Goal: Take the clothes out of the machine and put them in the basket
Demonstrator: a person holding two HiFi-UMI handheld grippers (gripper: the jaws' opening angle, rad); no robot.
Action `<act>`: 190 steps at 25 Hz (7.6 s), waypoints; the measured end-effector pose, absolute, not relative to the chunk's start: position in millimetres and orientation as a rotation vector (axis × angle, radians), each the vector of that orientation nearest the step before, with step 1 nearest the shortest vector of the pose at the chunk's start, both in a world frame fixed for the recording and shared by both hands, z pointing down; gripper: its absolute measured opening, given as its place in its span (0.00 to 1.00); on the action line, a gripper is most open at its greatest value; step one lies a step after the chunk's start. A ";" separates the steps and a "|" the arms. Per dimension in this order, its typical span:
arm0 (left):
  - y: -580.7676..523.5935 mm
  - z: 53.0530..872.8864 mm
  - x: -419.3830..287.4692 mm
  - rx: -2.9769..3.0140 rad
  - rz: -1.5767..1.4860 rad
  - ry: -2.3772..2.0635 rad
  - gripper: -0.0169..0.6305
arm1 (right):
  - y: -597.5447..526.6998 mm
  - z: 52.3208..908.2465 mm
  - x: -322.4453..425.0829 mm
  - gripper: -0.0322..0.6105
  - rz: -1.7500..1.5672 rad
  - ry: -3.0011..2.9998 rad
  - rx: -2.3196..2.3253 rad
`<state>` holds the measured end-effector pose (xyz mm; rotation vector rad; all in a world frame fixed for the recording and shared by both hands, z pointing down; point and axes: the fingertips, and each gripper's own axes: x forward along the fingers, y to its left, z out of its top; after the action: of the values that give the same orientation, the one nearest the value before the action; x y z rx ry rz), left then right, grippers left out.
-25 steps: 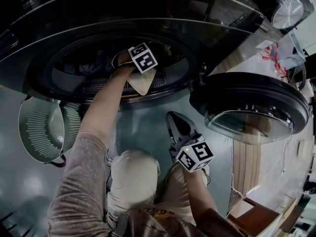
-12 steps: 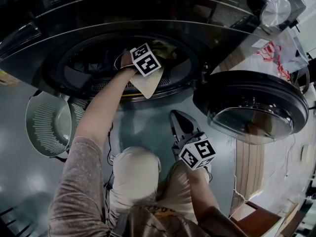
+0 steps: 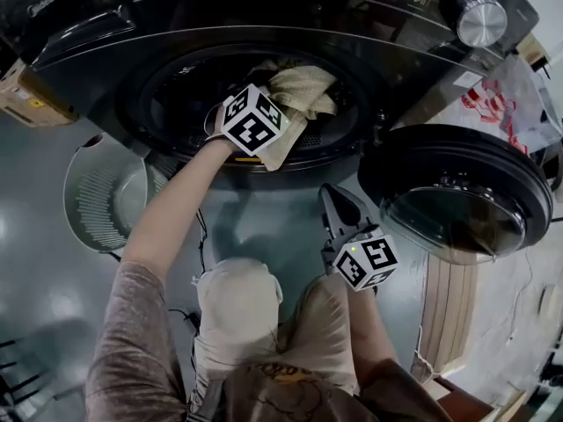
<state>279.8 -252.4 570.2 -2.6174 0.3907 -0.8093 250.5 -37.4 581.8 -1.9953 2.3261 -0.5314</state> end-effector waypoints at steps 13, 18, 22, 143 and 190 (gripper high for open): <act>-191.5 504.5 144.5 -2.801 -0.659 0.672 0.19 | -50.1 559.4 218.5 0.05 -0.483 2.447 -1.851; -167.0 497.3 79.9 -2.817 -0.662 0.805 0.19 | -61.7 549.8 184.3 0.05 -0.453 2.526 -1.739; -158.3 487.8 13.4 -2.812 -0.630 0.979 0.19 | -71.6 545.7 144.9 0.05 -0.427 2.606 -1.613; -385.1 699.3 192.9 -2.356 -1.621 0.570 0.83 | -81.4 603.5 216.5 0.05 -0.571 2.387 -1.942; -229.5 509.1 193.4 -2.553 -0.733 0.776 0.33 | -29.1 560.9 226.0 0.05 -0.426 2.383 -1.958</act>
<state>193.4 -229.5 509.1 -2.5527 0.7758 -0.7326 226.0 -29.1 560.9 -1.9576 2.3832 -0.4263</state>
